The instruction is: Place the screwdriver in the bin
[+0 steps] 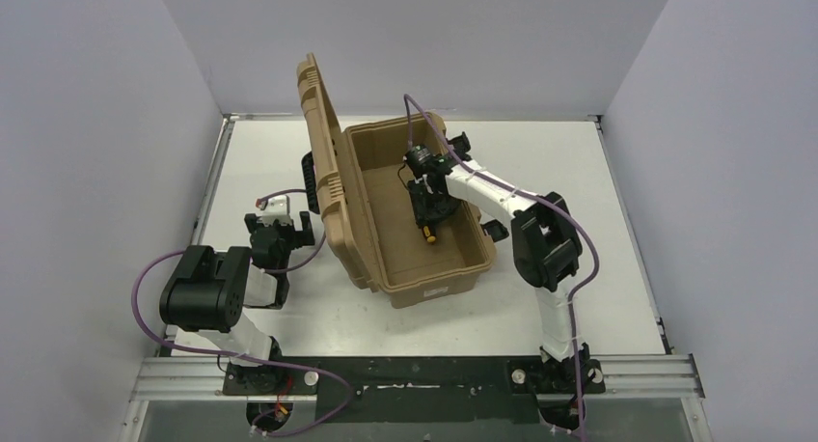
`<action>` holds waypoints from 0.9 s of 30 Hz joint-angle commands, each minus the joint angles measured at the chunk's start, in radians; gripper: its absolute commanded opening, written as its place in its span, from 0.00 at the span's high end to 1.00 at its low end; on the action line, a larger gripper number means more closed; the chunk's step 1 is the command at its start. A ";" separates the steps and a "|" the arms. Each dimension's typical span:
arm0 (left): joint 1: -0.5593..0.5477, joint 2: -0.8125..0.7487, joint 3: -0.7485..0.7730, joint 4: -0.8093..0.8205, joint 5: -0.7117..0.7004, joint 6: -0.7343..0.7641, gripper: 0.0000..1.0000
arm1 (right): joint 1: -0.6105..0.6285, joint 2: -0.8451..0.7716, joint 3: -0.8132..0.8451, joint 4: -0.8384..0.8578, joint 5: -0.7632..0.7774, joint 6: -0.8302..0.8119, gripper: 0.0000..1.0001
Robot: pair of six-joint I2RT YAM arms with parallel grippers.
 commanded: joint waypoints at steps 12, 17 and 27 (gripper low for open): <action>0.004 -0.008 0.021 0.050 -0.003 0.003 0.03 | 0.019 0.062 -0.118 0.262 0.003 -0.009 0.67; 0.005 -0.006 0.020 0.049 -0.003 0.003 0.03 | 0.026 0.015 -0.047 0.213 0.027 -0.014 0.30; 0.005 -0.007 0.020 0.049 -0.003 0.004 0.03 | 0.035 -0.141 0.163 0.176 0.055 -0.043 0.01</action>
